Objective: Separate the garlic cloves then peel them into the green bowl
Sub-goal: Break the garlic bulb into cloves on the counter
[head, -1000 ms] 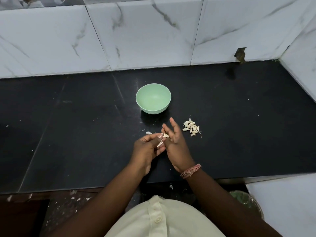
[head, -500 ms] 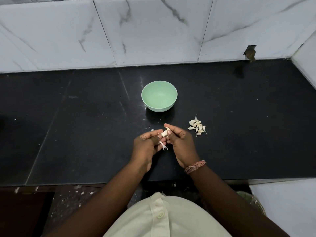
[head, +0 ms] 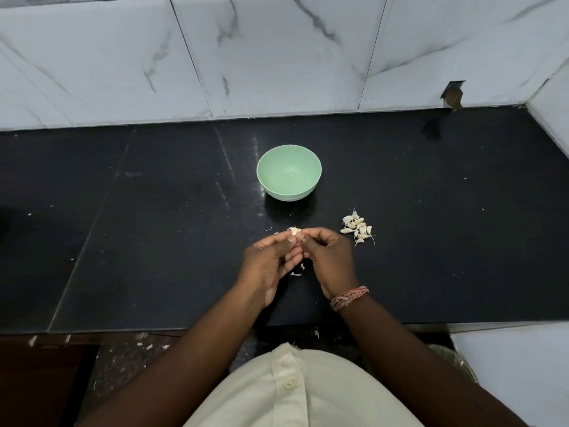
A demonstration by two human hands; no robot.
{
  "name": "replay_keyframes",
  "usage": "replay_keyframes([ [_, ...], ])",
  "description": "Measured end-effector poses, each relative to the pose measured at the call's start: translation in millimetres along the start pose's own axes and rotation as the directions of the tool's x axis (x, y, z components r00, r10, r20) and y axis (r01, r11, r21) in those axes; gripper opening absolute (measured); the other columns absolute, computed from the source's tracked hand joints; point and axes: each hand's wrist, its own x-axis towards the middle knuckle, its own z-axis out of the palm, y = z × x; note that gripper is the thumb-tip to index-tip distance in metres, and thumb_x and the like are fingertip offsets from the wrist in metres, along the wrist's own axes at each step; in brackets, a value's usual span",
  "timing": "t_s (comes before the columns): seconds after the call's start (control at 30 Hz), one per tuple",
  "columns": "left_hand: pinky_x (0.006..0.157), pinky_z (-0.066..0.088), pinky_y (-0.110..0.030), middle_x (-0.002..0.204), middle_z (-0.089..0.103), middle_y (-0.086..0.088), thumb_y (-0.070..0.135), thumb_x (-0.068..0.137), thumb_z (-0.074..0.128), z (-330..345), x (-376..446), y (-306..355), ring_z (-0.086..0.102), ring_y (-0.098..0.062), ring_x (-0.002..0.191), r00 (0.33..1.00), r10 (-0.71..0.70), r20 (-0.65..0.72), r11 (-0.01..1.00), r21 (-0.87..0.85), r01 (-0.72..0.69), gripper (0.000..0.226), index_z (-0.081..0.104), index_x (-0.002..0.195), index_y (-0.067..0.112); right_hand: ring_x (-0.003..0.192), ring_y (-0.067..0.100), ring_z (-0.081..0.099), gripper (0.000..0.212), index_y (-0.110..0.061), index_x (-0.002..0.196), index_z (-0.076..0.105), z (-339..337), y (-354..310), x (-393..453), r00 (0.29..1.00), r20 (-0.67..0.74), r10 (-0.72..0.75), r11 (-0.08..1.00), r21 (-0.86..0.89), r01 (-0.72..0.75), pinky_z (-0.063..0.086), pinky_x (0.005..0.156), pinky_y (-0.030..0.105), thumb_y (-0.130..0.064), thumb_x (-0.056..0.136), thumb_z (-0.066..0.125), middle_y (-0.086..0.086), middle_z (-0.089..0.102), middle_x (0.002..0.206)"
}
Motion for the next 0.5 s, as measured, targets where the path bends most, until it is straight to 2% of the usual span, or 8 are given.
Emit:
replay_keyframes([
  [0.07, 0.077, 0.062, -0.027, 0.092, 0.076, -0.016, 0.000, 0.089, 0.070, -0.1, 0.5, 1.6, 0.074, -0.020, 0.081, 1.000, 0.021, -0.004, 0.999, 0.032, -0.021, 0.016, 0.074, 0.105, 0.000, 0.072, 0.015, 0.067, 0.009, 0.002, 0.097, 0.075, -0.5, -0.4, 0.5, 1.000, 0.010, 0.017, 1.000, -0.011, -0.017, 0.055, 0.065, 0.024, -0.003, 0.093, 0.070, 0.020, 0.076, 0.091],
  [0.17, 0.070, 0.059, -0.022, 0.089, 0.077, -0.011, 0.002, 0.090, 0.071, -1.1, 1.8, 2.0, 0.070, -0.017, 0.078, 0.997, 0.076, -0.029, 0.988, 0.135, -0.072, 0.011, 0.076, 0.099, 0.002, 0.069, 0.013, 0.068, 0.009, 0.001, 0.099, 0.074, 0.0, -2.8, -0.3, 0.999, 0.034, 0.028, 0.999, -0.020, -0.027, 0.057, 0.064, 0.024, -0.002, 0.095, 0.067, 0.013, 0.076, 0.087],
  [0.27, 0.075, 0.062, -0.027, 0.085, 0.075, -0.013, -0.001, 0.087, 0.073, -1.5, 2.7, 1.4, 0.069, -0.019, 0.075, 0.992, 0.115, -0.048, 0.982, 0.159, -0.106, 0.013, 0.075, 0.100, -0.002, 0.075, 0.025, 0.074, 0.012, -0.002, 0.100, 0.075, 2.7, -4.0, -1.9, 0.996, 0.086, -0.001, 0.998, -0.069, 0.007, 0.062, 0.072, 0.033, -0.001, 0.096, 0.064, 0.012, 0.077, 0.088],
  [0.3, 0.077, 0.062, -0.030, 0.085, 0.075, -0.015, -0.001, 0.087, 0.073, -2.0, 2.3, 1.6, 0.069, -0.021, 0.075, 0.992, 0.119, -0.048, 0.980, 0.165, -0.109, 0.014, 0.075, 0.101, -0.003, 0.077, 0.025, 0.075, 0.012, -0.002, 0.101, 0.075, 2.6, -4.3, -1.4, 0.995, 0.098, -0.006, 0.996, -0.088, 0.015, 0.062, 0.073, 0.033, -0.001, 0.096, 0.064, 0.013, 0.078, 0.089],
  [0.4, 0.082, 0.062, -0.034, 0.084, 0.074, -0.018, 0.002, 0.086, 0.075, -2.7, -0.7, 3.5, 0.071, -0.023, 0.077, 0.991, 0.128, -0.046, 0.972, 0.203, -0.116, 0.015, 0.075, 0.101, -0.003, 0.071, 0.011, 0.071, 0.012, 0.001, 0.102, 0.076, -1.8, -6.4, 2.0, 0.991, 0.131, 0.008, 0.993, -0.117, 0.008, 0.057, 0.068, 0.023, -0.001, 0.095, 0.066, 0.016, 0.078, 0.092],
  [0.5, 0.076, 0.063, -0.032, 0.085, 0.074, -0.018, 0.003, 0.087, 0.075, -0.5, -5.0, 3.0, 0.073, -0.023, 0.078, 0.989, 0.145, -0.019, 0.970, 0.200, -0.138, 0.016, 0.074, 0.102, -0.003, 0.073, 0.009, 0.072, 0.012, 0.000, 0.101, 0.077, -6.8, -9.3, 3.6, 0.988, 0.152, -0.018, 0.981, -0.187, 0.047, 0.056, 0.069, 0.022, -0.002, 0.095, 0.067, 0.012, 0.078, 0.090],
])
